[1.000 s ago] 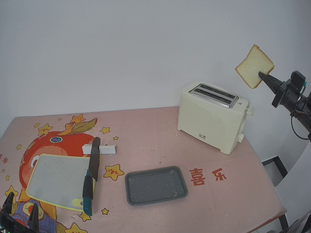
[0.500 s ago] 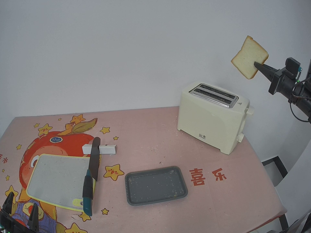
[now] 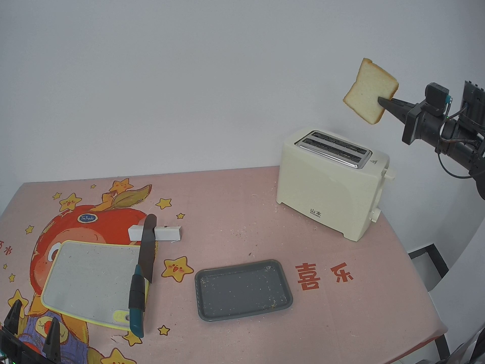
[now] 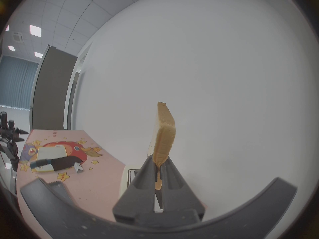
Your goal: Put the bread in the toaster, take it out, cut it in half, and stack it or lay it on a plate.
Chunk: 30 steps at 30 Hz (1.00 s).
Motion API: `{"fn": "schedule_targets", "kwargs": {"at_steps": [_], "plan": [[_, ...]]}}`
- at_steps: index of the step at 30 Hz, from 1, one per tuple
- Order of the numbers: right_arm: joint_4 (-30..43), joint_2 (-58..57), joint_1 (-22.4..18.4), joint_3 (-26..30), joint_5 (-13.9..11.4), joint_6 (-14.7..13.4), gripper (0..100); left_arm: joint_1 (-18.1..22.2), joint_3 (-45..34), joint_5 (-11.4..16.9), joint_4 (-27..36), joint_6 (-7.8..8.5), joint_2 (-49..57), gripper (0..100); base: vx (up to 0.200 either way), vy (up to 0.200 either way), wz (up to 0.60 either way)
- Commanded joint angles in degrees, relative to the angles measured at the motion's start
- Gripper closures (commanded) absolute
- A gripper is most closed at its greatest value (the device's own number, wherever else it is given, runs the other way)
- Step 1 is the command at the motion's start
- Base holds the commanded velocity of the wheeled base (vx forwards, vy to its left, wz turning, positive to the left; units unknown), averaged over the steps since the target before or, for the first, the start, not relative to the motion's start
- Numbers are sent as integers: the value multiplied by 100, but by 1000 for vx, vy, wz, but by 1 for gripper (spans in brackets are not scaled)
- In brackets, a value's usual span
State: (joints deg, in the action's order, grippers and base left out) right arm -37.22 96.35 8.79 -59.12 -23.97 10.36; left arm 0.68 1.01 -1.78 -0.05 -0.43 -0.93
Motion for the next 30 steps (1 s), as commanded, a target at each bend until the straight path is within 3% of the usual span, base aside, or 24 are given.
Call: {"fn": "schedule_targets", "kwargs": {"at_steps": [1, 14, 30], "plan": [[-5, 454, 141, -38, -3, 229, 100, 2, -101, 2, -4, -1, 40, 0, 0, 0, 0], [-58, 832, 202, -29, -3, 405, 100, 2, -101, -7, -4, -1, 40, 0, 0, 0, 0], [-84, 630, 228, 454, -108, 476, 100, 2, -101, -7, -4, -1, 40, 0, 0, 0, 0]]}}
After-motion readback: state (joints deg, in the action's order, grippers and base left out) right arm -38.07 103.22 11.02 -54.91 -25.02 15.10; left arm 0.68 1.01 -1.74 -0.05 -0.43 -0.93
